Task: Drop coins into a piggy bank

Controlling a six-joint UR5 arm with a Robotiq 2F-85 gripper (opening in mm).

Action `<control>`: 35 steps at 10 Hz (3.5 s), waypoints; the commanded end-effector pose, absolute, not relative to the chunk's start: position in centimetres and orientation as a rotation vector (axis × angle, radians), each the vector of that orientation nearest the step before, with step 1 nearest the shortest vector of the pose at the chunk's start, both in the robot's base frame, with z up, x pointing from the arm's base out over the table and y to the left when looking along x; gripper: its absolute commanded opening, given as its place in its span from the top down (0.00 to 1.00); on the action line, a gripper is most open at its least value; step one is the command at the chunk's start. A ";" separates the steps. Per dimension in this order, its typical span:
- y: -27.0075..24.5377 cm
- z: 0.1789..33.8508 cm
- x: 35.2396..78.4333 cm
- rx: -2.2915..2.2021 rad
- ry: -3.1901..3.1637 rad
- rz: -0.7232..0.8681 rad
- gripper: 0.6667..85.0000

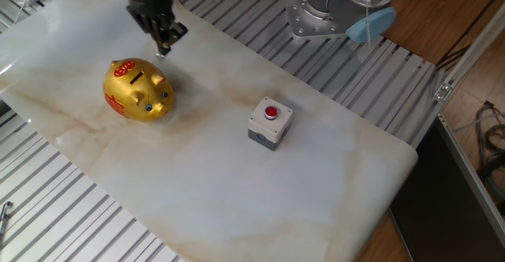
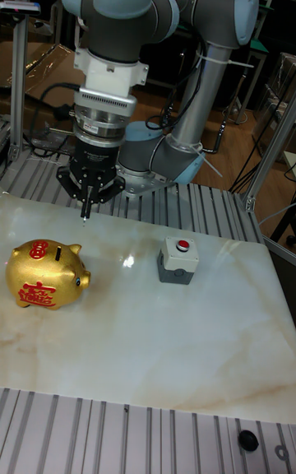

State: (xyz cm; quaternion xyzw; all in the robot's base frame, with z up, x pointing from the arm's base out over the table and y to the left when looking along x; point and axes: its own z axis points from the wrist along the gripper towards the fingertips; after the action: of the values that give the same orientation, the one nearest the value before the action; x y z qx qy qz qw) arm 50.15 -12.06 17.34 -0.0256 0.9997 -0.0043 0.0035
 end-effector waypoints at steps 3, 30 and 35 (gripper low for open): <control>-14.8 16.7 52.8 -0.102 3.128 -0.042 1.00; -14.1 13.7 54.8 -0.155 3.126 -0.021 1.00; -14.3 13.4 54.8 -0.167 3.125 -0.019 1.00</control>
State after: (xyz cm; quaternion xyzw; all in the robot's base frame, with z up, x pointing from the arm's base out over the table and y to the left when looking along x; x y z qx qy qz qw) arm 54.66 -14.43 13.44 -0.0541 0.9985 -0.0119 0.0032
